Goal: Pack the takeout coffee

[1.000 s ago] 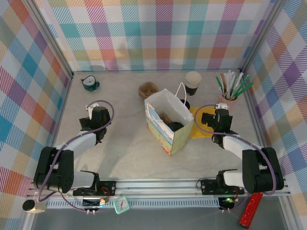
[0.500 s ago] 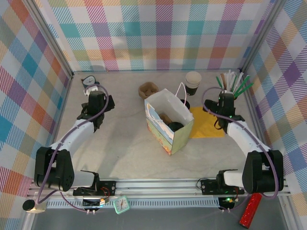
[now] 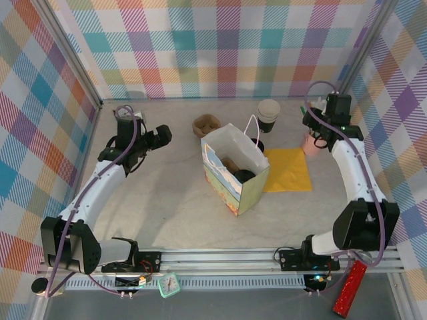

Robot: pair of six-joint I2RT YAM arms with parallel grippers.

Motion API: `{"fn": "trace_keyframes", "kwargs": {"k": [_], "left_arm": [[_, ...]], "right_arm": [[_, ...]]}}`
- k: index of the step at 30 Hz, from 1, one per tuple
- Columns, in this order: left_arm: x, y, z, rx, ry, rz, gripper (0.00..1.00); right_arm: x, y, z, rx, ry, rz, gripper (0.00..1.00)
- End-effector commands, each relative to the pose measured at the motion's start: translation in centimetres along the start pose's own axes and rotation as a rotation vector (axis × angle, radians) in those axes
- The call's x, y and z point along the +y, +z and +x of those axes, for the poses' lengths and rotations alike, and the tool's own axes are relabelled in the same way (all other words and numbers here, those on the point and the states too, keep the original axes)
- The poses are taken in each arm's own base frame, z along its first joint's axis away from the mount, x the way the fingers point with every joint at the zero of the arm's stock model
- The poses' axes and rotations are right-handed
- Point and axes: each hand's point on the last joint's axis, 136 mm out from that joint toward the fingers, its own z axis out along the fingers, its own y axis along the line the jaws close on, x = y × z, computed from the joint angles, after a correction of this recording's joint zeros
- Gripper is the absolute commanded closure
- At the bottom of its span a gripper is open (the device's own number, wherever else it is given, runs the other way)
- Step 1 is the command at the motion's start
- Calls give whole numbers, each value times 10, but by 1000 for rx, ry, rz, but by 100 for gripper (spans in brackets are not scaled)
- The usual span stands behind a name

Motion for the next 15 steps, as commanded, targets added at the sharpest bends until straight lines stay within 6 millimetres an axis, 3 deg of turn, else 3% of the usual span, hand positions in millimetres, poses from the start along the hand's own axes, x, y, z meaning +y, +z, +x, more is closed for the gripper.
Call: {"fn": "trace_keyframes", "kwargs": {"k": [1, 9, 15], "left_arm": [[-19, -18, -4, 6, -11, 65, 0], [-16, -19, 3, 18, -12, 54, 0], [-16, -20, 5, 20, -16, 52, 0]], "right_arm": [[-9, 5, 20, 119, -3, 14, 44], [-7, 7, 35, 167, -24, -13, 48], [-15, 12, 31, 154, -65, 32, 52]]}}
